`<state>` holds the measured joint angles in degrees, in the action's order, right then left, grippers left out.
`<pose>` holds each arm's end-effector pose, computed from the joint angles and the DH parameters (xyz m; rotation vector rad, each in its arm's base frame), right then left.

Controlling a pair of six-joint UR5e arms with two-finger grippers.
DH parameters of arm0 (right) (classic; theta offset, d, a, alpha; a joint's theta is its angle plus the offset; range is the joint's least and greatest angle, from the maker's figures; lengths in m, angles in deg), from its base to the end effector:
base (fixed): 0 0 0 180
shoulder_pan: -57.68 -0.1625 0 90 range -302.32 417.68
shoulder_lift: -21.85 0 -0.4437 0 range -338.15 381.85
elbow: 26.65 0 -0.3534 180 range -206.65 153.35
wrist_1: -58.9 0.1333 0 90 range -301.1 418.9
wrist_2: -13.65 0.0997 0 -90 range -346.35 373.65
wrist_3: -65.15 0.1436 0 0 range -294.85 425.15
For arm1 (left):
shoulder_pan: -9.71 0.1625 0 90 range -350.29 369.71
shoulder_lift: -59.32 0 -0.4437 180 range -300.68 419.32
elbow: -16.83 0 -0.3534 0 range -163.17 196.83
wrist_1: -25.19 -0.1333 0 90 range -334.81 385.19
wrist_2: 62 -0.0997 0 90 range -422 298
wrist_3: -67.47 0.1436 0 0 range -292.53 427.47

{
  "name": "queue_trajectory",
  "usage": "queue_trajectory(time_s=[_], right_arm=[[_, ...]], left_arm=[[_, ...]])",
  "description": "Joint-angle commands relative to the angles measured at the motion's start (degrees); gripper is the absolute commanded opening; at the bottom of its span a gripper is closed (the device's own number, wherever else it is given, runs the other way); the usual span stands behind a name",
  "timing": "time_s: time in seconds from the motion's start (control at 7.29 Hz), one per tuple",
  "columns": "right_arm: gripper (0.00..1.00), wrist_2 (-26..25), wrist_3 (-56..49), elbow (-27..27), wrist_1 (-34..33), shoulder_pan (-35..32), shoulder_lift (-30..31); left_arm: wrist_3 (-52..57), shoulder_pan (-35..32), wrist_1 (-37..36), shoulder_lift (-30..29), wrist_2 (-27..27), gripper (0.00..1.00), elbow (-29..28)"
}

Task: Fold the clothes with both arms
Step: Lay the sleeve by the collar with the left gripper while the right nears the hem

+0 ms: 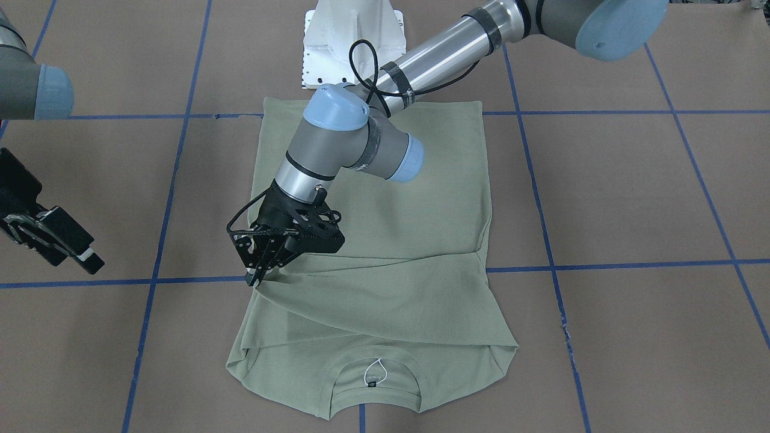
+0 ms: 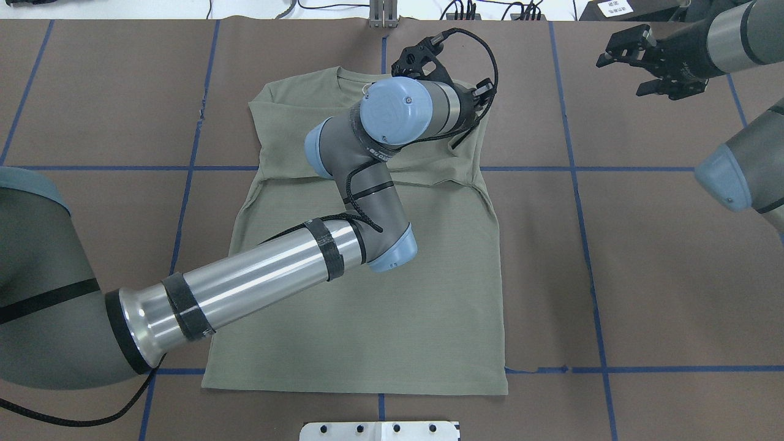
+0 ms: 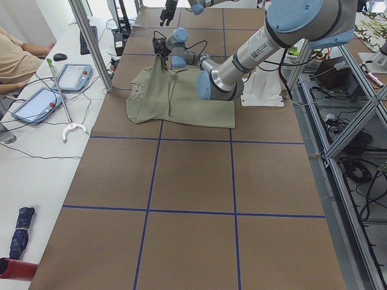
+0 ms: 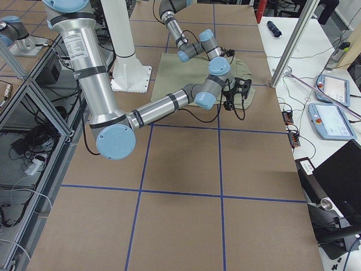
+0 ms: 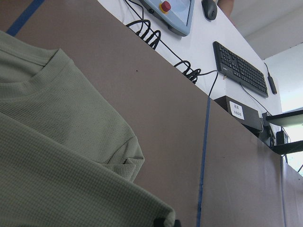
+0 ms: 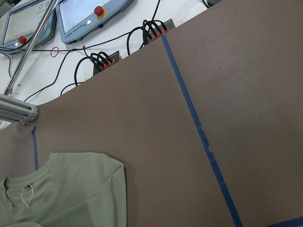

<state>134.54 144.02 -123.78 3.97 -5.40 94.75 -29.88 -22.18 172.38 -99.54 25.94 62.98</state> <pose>-0.2229 -0.5705 0.4187 0.2202 -1.1108 0.5308 0.6824 -0.5876 0.0938 0.3399 1.4211 -0.5870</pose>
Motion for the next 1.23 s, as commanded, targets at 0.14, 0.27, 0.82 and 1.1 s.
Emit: queue_trajectory(time_s=[0.14,0.27,0.82,1.1], right_arm=[[1.0,-0.1,0.1,-0.2,0.0,0.1,0.4],[1.0,-0.1,0.4,-0.2,0.0,0.3,0.4],[1.0,-15.9,16.5,-8.1,-0.8,20.5,2.1],[1.0,-26.1,23.9,-15.1,-0.9,32.6,8.1]], left_arm=[[-0.1,0.1,1.6,-1.7,-3.4,0.31,-4.3],[-0.3,0.1,1.6,-2.0,-3.4,0.6,-4.1],[-0.4,0.2,-0.2,10.3,0.1,0.83,16.3],[-0.2,-0.4,-4.5,16.7,4.1,0.83,25.8]])
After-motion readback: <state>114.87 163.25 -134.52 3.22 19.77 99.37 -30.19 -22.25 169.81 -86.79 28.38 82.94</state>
